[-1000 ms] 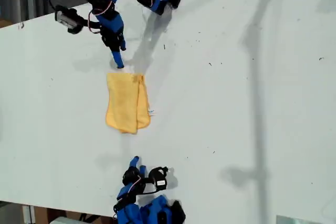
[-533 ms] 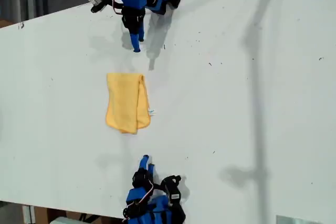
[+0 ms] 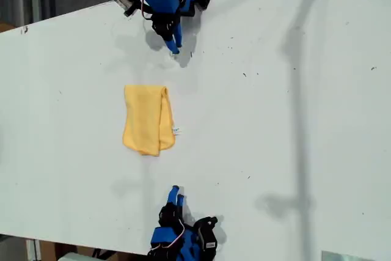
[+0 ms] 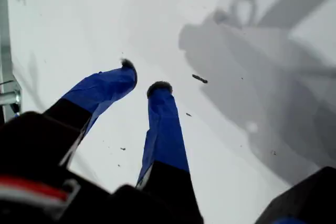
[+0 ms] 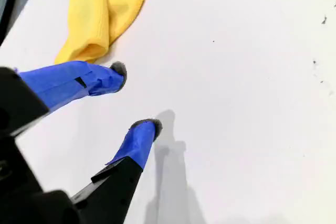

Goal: Grasp corners of a square towel and fold twice.

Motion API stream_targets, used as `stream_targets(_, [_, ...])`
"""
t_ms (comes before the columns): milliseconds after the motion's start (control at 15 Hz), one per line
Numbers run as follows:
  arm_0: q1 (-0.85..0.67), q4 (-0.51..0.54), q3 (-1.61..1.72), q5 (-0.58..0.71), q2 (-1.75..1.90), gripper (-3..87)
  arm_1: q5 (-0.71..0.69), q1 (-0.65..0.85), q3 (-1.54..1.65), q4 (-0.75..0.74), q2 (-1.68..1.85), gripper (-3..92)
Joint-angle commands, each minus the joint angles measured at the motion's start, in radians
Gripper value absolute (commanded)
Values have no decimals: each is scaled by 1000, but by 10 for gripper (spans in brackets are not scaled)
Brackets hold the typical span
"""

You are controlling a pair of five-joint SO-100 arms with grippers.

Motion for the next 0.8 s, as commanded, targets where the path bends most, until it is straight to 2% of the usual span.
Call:
stream_targets(0, [9, -2, 11, 150, 6, 170, 2, -14, -15, 18, 6, 97])
stream_targets(133, [12, -5, 12, 224, 6, 170, 5, 23, -18, 23, 6, 97])
stream_targets(200, [11, -8, 14, 328, 6, 170, -100, 44, -29, 54, 6, 97])
stream_targets(267, [11, -11, 17, 360, 6, 170, -172, 57, -37, 64, 6, 97])
stream_targets(733, [9, -11, 17, 360, 6, 148, -172, 57, -37, 64, 6, 97])
